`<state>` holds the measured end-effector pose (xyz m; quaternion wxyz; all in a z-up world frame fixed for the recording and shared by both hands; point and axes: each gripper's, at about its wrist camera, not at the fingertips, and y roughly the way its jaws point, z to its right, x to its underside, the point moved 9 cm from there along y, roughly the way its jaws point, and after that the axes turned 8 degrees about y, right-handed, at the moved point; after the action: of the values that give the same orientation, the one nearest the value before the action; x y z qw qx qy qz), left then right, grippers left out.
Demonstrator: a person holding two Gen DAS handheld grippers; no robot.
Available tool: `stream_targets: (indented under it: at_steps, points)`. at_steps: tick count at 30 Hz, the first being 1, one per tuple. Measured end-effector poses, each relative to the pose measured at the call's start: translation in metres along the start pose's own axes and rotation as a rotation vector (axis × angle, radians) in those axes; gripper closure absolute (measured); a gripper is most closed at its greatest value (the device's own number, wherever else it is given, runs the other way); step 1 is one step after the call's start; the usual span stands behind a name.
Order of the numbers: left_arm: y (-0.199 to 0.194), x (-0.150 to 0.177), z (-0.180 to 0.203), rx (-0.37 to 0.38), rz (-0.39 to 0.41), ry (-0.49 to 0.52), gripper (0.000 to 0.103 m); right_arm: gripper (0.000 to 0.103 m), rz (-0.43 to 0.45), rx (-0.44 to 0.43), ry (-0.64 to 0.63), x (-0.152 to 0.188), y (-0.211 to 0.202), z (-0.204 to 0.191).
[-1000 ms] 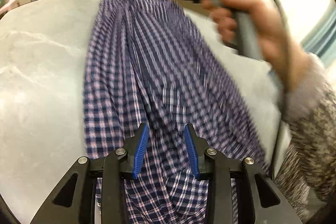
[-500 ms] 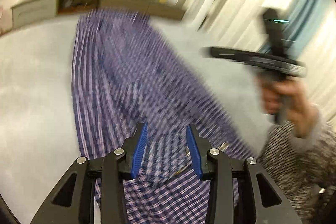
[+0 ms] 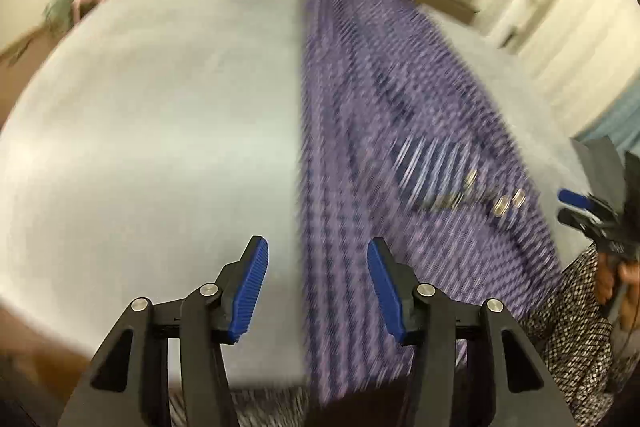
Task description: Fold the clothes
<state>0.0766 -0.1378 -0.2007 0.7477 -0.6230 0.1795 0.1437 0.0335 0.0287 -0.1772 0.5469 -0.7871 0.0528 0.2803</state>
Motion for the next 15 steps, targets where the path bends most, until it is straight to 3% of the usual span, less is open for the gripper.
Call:
stream_targets:
  at_steps: [2,4,5,6,8,10,13,15]
  points:
    - [-0.007,0.031,0.022,-0.013,-0.041,0.081,0.051,0.029,-0.077,-0.008,-0.047,0.03,0.003,-0.011]
    - [-0.007,0.042,0.042,-0.02,-0.047,0.153,0.058,0.048,-0.124,0.026,-0.154,0.051,0.003,-0.029]
    - [-0.007,0.046,0.051,-0.022,-0.046,0.188,0.074,0.07,-0.126,0.055,-0.231,0.059,0.003,-0.039]
    - [-0.006,0.046,0.06,-0.006,-0.047,0.207,0.098,0.094,-0.134,0.053,-0.27,0.063,0.003,-0.048]
    - [-0.02,0.024,0.069,0.076,0.0,0.208,0.101,0.098,-0.153,0.027,-0.303,0.067,-0.003,-0.055]
    - [-0.033,-0.014,0.069,0.146,0.065,0.172,0.101,0.098,-0.13,-0.071,-0.262,0.047,-0.019,-0.057]
    - [-0.051,-0.094,0.047,0.202,0.178,0.058,0.102,0.098,-0.034,-0.171,-0.152,-0.026,-0.051,-0.043]
    - [-0.041,-0.146,0.025,0.187,0.216,-0.006,0.101,0.098,0.026,-0.206,-0.038,-0.086,-0.056,-0.022]
